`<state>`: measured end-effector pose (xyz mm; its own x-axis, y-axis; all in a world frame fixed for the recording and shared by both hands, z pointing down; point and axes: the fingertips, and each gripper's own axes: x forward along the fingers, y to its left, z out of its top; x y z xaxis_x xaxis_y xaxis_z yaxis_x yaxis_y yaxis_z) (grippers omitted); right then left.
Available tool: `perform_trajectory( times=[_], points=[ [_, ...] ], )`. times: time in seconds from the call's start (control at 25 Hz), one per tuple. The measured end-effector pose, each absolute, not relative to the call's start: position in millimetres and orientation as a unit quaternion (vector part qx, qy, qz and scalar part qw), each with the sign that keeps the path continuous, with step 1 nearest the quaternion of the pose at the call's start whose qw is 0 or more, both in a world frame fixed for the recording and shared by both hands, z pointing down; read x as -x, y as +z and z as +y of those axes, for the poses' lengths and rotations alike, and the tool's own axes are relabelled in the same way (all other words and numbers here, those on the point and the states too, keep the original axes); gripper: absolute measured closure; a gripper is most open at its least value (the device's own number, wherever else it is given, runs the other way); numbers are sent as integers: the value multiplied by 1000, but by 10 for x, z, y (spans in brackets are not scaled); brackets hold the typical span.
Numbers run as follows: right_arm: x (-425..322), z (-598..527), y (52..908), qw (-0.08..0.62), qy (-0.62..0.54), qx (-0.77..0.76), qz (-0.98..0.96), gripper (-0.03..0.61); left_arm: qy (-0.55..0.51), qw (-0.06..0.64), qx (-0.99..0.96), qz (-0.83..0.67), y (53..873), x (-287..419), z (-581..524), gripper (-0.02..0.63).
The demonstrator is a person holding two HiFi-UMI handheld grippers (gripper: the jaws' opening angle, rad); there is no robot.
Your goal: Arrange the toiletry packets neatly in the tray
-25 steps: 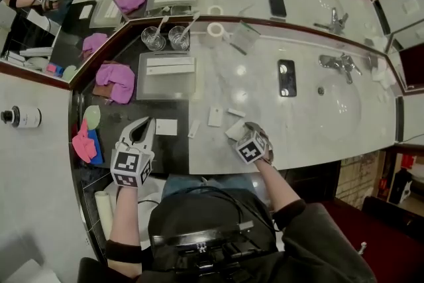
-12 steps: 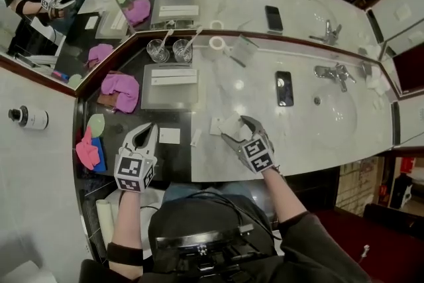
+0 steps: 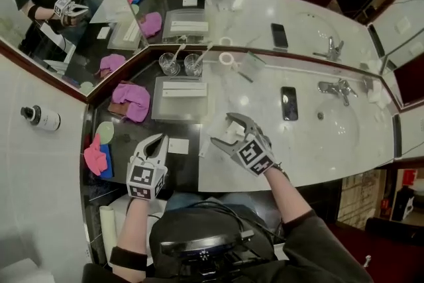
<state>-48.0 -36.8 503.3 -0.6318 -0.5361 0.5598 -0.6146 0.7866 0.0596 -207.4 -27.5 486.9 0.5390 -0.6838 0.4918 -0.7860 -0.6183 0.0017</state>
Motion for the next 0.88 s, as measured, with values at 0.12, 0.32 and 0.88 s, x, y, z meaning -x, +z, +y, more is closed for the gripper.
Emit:
perform_trajectory(
  times=[0.12, 0.32, 0.88],
  points=[
    [795, -477, 5115, 310, 45, -279, -908, 198, 236, 113, -867, -424, 4908, 2174, -277, 612],
    [1354, -744, 5343, 350, 17, -216, -911, 198, 241, 119, -862, -430, 5014, 2388, -388, 612],
    [2281, -1353, 6311, 462, -5, -105, -881, 196, 232, 151, -833, -480, 5389, 2992, -829, 612]
  ],
)
